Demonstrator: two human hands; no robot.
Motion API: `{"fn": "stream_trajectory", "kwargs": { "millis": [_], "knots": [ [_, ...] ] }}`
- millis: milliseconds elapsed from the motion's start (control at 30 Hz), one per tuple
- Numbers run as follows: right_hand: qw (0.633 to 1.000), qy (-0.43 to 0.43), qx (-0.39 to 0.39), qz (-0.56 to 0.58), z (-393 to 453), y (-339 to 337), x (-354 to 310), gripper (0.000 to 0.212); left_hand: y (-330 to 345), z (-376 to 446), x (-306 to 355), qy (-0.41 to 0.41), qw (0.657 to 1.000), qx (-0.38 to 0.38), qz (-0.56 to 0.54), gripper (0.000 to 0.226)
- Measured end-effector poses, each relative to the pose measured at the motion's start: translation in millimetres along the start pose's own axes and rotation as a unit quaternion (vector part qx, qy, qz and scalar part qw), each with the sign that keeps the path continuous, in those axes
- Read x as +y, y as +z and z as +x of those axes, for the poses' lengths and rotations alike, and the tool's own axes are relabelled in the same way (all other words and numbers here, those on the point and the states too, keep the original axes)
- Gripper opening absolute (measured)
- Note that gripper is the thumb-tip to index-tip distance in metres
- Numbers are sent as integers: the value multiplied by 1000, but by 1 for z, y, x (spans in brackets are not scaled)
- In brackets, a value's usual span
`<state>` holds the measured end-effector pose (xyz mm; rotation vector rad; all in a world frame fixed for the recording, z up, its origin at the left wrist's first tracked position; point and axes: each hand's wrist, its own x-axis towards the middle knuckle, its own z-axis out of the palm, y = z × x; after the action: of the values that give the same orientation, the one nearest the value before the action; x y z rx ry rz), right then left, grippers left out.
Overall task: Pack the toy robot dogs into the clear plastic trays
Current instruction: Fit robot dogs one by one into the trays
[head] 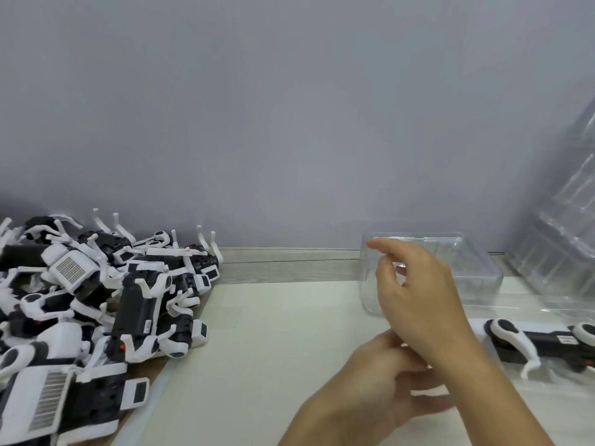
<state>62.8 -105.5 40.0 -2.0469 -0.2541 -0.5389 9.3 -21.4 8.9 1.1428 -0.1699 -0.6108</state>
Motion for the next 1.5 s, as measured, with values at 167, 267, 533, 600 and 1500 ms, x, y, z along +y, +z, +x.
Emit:
{"fn": "stream_trajectory", "kwargs": {
  "millis": [167,267,533,600,1500],
  "knots": [
    [1000,27,7,-11,2,1,6,35,5,7,-17,-9,998,-46,30,57],
    [998,25,3,-57,0,3,14,35,-2,10,-15,7,999,-42,34,50],
    [976,51,-19,-210,-9,12,36,43,-61,0,11,102,932,347,1,28],
    [975,43,-25,-217,-9,15,41,42,-70,-4,15,119,912,391,-6,28],
    [983,-52,89,149,-14,31,-3,30,-71,-11,25,254,917,286,-111,25]
  ]
}}
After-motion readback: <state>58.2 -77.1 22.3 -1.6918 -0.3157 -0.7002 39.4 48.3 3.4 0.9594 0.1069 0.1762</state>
